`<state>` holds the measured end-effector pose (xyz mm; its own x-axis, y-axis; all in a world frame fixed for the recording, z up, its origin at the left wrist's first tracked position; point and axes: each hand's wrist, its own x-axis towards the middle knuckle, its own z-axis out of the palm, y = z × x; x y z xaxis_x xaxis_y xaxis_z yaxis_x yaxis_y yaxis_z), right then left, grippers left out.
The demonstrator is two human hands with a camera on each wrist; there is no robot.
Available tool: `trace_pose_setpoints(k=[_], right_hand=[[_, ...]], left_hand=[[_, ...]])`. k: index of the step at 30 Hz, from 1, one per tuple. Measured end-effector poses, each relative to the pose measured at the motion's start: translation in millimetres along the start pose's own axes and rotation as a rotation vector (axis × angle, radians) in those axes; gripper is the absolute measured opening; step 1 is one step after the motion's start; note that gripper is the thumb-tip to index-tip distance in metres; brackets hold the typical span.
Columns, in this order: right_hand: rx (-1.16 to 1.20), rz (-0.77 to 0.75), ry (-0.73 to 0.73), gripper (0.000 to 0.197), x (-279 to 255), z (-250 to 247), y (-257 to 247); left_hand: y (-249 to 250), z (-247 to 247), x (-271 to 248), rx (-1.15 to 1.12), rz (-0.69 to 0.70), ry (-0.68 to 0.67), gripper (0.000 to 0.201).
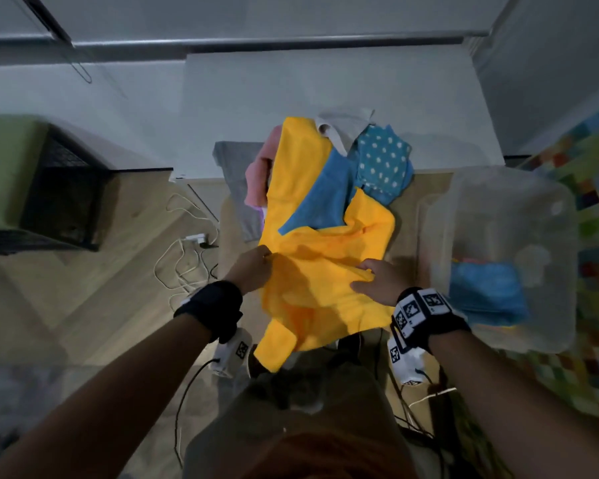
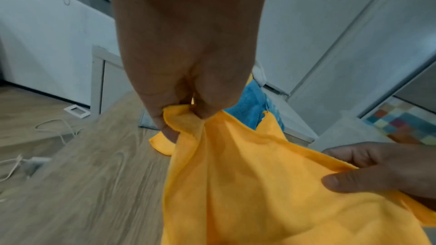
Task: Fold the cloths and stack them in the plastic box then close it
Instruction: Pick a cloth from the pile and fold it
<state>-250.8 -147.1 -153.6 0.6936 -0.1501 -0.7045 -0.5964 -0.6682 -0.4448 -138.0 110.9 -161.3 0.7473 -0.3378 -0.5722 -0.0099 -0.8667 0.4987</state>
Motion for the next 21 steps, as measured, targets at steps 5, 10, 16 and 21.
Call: trace_pose_setpoints(k=[5,10,16,21], right_hand=[[0.107,0.041,0.142,0.053,27.1,1.0,13.8],[0.145,-0.067,0.236,0.03,45.6,-18.3,7.3],[0.157,-0.092,0.219,0.023,58.0,-39.0,-3.8],[0.111,-0.135,0.271,0.027,65.9,-46.1,-21.7]], left_hand=[[15.5,16.9,36.4,0.031,0.044,0.165,0.023],[20.6,4.6,55.0,0.012,0.023,0.244,0.029],[8.1,-22.9,57.4,-0.091,-0.025,0.329,0.017],[3.1,-48.4,52.0,-0.139,-0.004,0.431,0.02]])
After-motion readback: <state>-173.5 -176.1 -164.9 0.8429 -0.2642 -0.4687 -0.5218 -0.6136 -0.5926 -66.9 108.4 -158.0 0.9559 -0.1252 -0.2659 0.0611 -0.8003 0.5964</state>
